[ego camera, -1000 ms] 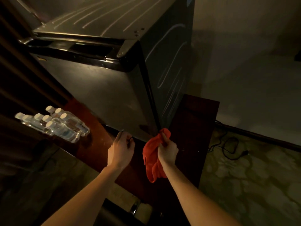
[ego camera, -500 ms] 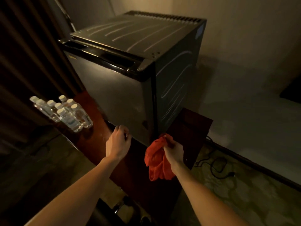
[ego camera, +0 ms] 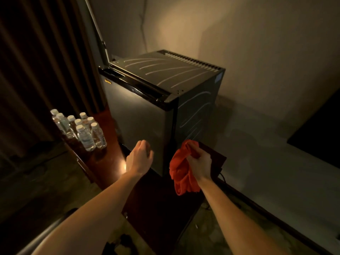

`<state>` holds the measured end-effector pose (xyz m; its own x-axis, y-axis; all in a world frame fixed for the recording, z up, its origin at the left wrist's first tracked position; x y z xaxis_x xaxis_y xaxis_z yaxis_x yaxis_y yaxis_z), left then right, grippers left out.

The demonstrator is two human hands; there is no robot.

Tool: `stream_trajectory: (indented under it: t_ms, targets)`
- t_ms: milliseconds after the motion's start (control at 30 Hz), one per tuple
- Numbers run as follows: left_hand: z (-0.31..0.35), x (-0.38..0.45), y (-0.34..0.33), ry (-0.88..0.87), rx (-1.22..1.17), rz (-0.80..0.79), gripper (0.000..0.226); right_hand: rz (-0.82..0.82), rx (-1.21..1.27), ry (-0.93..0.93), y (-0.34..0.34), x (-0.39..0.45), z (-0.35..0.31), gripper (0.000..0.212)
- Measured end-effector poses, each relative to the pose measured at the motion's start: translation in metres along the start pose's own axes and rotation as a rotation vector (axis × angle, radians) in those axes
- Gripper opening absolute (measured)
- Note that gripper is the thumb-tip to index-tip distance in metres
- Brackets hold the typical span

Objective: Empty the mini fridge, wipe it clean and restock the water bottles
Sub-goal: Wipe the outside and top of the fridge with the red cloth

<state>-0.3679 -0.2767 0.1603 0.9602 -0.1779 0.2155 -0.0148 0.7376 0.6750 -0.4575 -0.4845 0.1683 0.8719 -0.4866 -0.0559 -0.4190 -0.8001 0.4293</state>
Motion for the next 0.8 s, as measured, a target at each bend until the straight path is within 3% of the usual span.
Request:
stream_trajectory:
  t_ms: [167,267,400,567,667,800]
  targets:
    - [0.011,0.005,-0.003,-0.165,0.004,-0.078,0.012,0.006,-0.016,0.148,-0.003,0.008,-0.025,0.042]
    - [0.016,0.002,-0.01,-0.156,-0.009,-0.152,0.016,0.013,-0.033,0.219,0.0,0.012,-0.034,0.039]
    - [0.022,0.001,-0.033,-0.064,-0.313,-0.269,0.041,0.002,-0.065,0.315,0.01,0.021,-0.04,0.041]
    - [0.062,-0.008,-0.068,0.053,-0.615,-0.429,0.051,-0.068,-0.088,0.409,0.035,0.035,-0.032,0.045]
    - [0.09,-0.014,-0.094,0.129,-0.821,-0.393,0.049,-0.128,-0.091,0.471,0.058,0.049,-0.022,0.044]
    - [0.134,-0.021,-0.122,0.194,-0.982,-0.228,0.016,-0.349,-0.076,0.432,0.094,0.078,-0.003,0.053]
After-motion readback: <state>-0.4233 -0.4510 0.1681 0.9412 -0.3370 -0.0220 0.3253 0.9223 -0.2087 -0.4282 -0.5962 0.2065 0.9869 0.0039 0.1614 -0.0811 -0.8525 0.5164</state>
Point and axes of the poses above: each hand's wrist, its own x-axis towards the middle knuckle, its own y-axis out of the back of the hand, z = x × y, the point moved 5 cm from there along x, towards the middle knuckle, and after that the axes turned 9 degrees about -x, right-handed, at the moved point
